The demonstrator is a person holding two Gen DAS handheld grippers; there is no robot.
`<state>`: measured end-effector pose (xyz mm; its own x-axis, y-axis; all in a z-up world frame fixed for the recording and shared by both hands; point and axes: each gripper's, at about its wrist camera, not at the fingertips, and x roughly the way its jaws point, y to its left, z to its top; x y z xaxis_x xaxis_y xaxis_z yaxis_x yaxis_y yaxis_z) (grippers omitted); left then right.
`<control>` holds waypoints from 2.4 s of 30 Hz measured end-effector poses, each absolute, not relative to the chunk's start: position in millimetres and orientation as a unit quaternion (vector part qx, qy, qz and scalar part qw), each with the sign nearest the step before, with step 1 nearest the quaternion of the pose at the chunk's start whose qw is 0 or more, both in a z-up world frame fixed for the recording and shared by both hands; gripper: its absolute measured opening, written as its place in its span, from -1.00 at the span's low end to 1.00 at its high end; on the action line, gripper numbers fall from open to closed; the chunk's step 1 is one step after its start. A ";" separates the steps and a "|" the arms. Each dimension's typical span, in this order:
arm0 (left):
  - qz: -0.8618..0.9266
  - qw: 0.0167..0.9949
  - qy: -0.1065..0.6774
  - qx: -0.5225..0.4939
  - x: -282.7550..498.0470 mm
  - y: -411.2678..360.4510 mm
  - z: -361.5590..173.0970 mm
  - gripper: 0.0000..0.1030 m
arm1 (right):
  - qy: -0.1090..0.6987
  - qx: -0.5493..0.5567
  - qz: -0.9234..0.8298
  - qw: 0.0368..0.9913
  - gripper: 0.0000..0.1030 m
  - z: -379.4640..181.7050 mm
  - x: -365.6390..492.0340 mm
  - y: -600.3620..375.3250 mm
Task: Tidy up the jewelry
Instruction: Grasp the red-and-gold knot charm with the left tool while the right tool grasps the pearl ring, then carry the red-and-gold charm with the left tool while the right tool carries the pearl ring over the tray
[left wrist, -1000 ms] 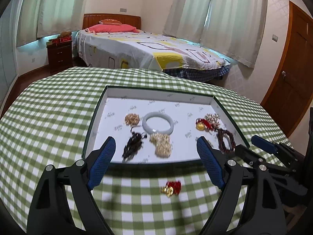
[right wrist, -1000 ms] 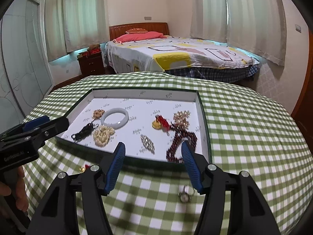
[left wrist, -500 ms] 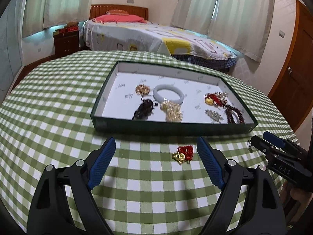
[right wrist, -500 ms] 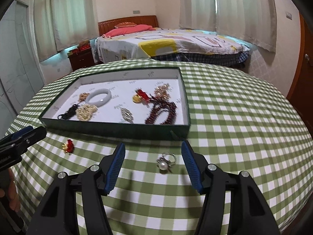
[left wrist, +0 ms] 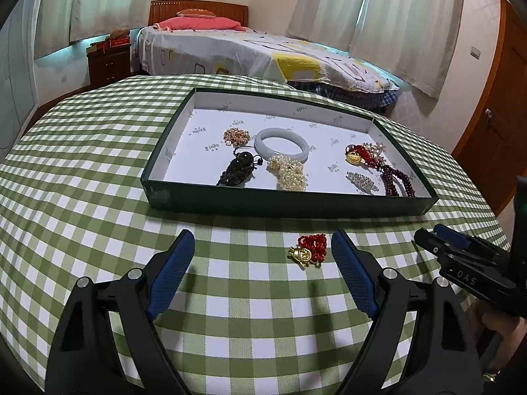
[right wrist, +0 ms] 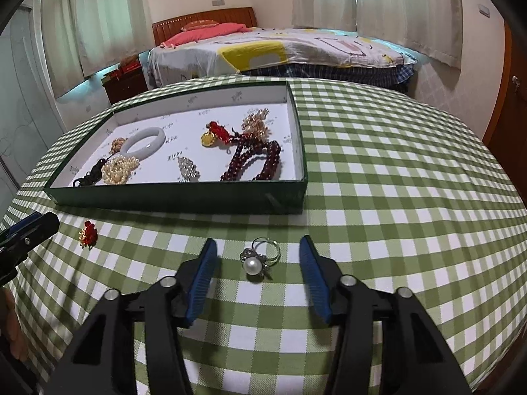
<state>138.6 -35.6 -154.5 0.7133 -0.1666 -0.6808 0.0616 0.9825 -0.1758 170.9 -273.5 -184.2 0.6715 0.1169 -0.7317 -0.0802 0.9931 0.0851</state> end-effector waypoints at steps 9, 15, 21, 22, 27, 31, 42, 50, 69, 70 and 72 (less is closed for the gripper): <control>-0.073 0.920 0.379 -0.062 139.5 -45.4 -159.0 0.61 | 0.396 0.024 0.045 0.917 -0.50 -182.9 164.4 -273.1; -0.079 0.918 0.385 -0.056 140.6 -52.2 -161.2 0.61 | 0.390 0.017 0.059 0.919 -0.50 -180.5 160.9 -264.6; -0.084 0.915 0.393 -0.039 147.1 -63.6 -164.9 0.61 | 0.383 0.002 0.079 0.921 -0.50 -175.2 158.8 -250.2; -0.085 0.914 0.396 -0.034 148.9 -66.2 -166.1 0.61 | 0.382 0.002 0.081 0.920 -0.50 -175.3 158.5 -249.3; -0.092 0.906 0.411 -0.031 158.4 -70.9 -172.5 0.25 | 0.384 0.005 0.089 0.919 -0.50 -175.6 158.6 -248.9; -0.100 0.905 0.412 -0.025 162.8 -73.5 -172.9 -0.05 | 0.384 0.009 0.091 0.919 -0.50 -175.6 159.5 -249.4; -0.124 0.905 0.406 -0.022 153.0 -74.0 -172.9 -0.59 | 0.382 0.013 0.091 0.920 -0.50 -176.5 159.2 -249.8; -0.126 0.914 0.385 -0.009 147.0 -75.1 -162.6 -0.63 | 0.375 0.012 0.092 0.922 -0.50 -173.4 157.9 -249.2; -0.124 0.925 0.358 -0.016 139.3 -64.0 -143.5 -0.63 | 0.360 0.008 0.093 0.928 -0.50 -163.0 153.2 -245.5; -0.123 0.926 0.356 -0.017 138.9 -63.2 -142.0 -0.63 | 0.359 0.008 0.094 0.929 -0.50 -161.9 153.2 -245.3; -0.123 0.927 0.353 -0.018 138.5 -61.5 -138.9 -0.63 | 0.355 0.009 0.094 0.930 -0.50 -159.0 152.2 -245.4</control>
